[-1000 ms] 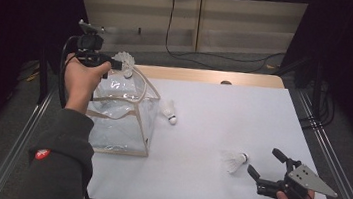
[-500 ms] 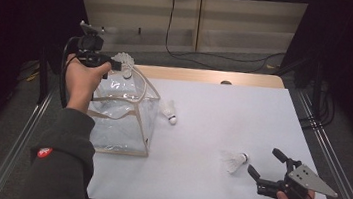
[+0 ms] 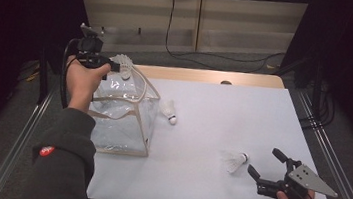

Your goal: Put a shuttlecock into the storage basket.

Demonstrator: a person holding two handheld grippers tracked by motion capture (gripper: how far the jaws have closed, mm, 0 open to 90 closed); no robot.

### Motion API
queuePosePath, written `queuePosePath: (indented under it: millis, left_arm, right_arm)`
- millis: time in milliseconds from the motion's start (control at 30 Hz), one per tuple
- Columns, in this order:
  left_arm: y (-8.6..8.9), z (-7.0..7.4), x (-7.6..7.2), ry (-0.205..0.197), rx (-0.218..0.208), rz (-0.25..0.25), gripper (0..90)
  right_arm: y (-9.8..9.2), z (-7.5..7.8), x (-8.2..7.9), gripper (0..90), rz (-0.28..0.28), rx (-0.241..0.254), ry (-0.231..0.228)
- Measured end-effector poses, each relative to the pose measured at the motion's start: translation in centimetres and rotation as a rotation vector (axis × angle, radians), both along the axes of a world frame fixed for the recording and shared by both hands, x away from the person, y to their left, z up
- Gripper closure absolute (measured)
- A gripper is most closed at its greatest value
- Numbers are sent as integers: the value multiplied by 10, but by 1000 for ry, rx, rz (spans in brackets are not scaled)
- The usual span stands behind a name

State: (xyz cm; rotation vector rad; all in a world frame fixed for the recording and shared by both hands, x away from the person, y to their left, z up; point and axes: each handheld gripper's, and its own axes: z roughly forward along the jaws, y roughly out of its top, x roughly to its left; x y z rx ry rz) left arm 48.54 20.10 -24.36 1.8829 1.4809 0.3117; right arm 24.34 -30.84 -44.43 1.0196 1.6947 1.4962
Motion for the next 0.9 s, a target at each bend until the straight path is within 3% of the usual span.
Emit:
queuePosePath:
  millis: [900]
  left_arm:
    - [3,-13,6,27,20,21,894]
  right_arm:
    - [0,0,0,17,-2,5,0]
